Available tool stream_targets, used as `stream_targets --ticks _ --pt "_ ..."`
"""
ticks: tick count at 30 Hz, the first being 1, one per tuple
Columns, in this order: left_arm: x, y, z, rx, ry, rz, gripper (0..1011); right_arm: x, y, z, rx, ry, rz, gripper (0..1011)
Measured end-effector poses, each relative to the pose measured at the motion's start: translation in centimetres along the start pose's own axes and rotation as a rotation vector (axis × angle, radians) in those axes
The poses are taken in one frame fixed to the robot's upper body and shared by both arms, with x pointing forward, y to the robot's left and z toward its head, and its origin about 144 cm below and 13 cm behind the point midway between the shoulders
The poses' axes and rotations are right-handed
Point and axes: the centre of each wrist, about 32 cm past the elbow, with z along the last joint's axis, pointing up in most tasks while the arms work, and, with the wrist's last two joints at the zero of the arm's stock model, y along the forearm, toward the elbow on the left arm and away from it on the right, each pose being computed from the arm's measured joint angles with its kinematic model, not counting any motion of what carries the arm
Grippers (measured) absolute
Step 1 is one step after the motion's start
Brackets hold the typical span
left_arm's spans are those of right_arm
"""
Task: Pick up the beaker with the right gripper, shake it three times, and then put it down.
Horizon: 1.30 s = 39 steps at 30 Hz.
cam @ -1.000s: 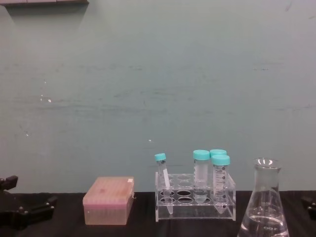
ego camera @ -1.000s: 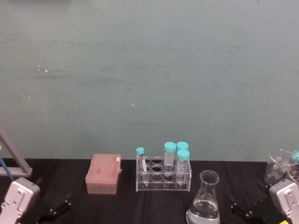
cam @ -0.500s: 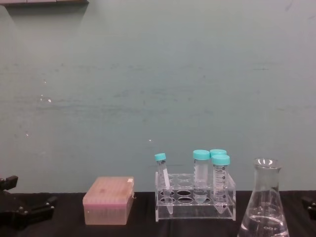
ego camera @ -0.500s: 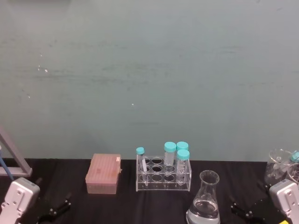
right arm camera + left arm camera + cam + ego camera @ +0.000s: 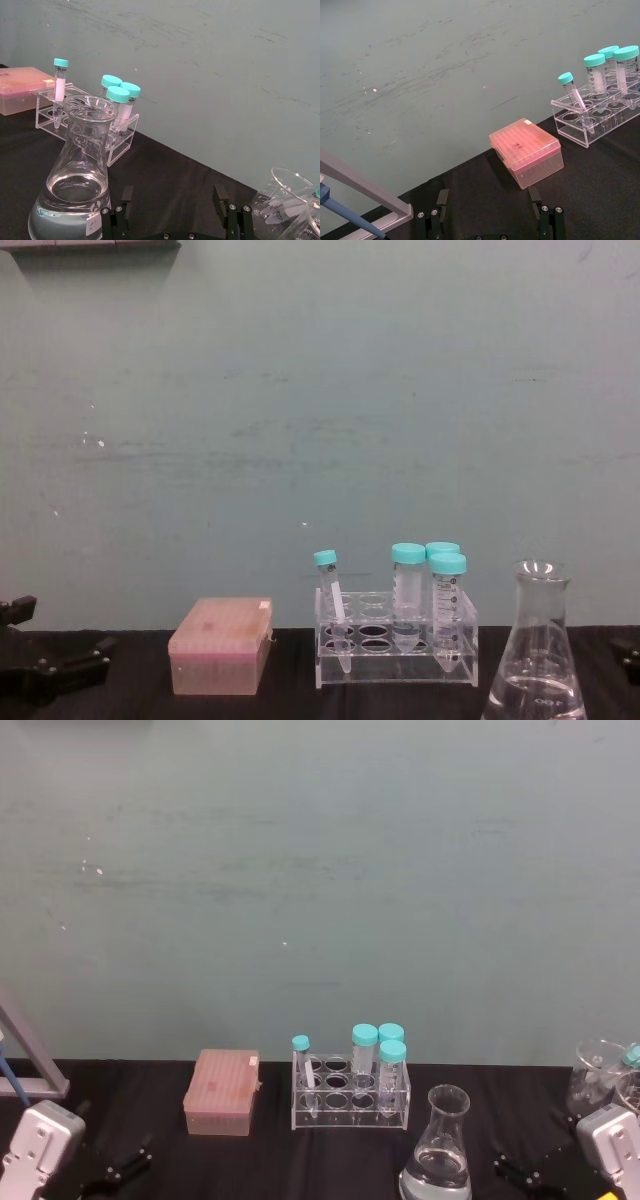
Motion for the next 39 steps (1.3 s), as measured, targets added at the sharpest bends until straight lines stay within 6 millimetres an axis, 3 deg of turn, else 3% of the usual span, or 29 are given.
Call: stream_targets --ticks 22,39 --pt "0.0 0.0 0.0 0.0 0.0 0.0 1000 0.1 0.0 0.0 0.007 0.002 -0.003 1003" --pt "0.0 0.0 0.0 0.0 0.0 0.0 1000 2.2 0.8 1.4 0.279 0.113 -0.077 1004"
